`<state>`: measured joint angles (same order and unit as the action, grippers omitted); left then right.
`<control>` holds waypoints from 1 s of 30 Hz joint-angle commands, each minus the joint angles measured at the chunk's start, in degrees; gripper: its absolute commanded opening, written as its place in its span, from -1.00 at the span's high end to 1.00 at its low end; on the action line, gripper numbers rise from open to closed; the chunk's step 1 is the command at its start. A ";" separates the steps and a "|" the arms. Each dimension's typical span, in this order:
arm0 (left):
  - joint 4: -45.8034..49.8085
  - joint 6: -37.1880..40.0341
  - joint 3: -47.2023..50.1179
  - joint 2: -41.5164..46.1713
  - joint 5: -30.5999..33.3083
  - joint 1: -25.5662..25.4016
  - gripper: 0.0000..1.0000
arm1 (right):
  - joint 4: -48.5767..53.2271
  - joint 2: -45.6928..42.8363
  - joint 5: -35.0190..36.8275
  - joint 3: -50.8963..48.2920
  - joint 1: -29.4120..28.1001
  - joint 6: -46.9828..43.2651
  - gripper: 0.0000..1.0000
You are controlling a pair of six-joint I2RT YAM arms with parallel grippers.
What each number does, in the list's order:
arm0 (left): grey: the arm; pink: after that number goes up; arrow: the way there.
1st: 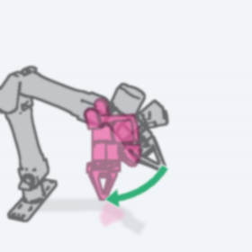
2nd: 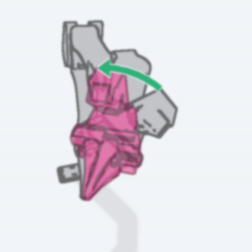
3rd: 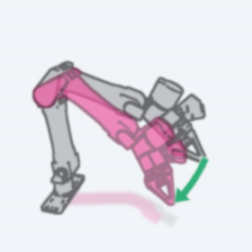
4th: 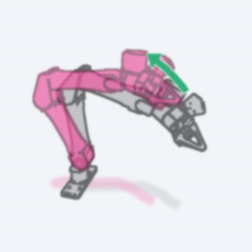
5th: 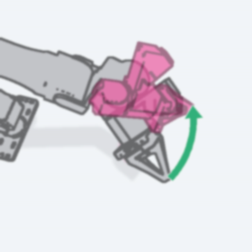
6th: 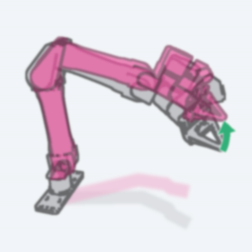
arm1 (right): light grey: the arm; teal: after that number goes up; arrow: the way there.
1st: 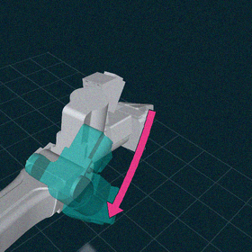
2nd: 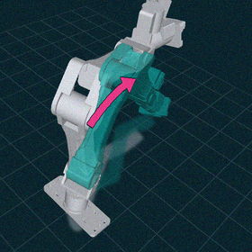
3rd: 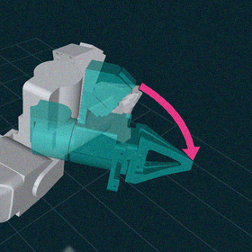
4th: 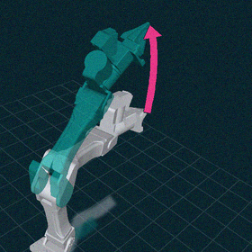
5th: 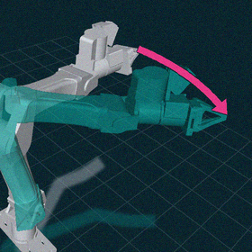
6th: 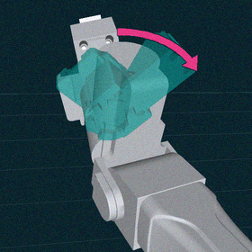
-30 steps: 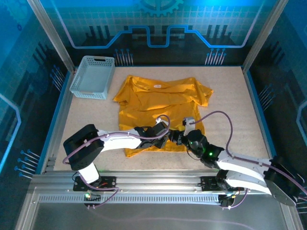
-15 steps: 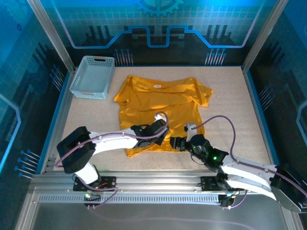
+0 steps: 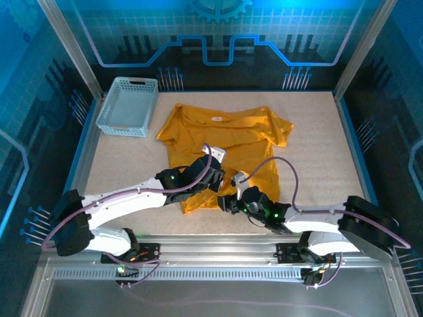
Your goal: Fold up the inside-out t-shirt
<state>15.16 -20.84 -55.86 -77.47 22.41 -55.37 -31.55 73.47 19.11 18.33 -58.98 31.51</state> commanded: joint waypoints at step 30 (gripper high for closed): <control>4.09 5.44 -6.17 5.03 -9.30 3.34 1.00 | -11.97 16.91 3.57 5.61 4.09 -10.19 -0.22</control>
<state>19.20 -18.20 -62.19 -75.55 14.61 -52.42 -40.95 90.65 24.93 24.10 -57.43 21.76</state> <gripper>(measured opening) 0.060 0.610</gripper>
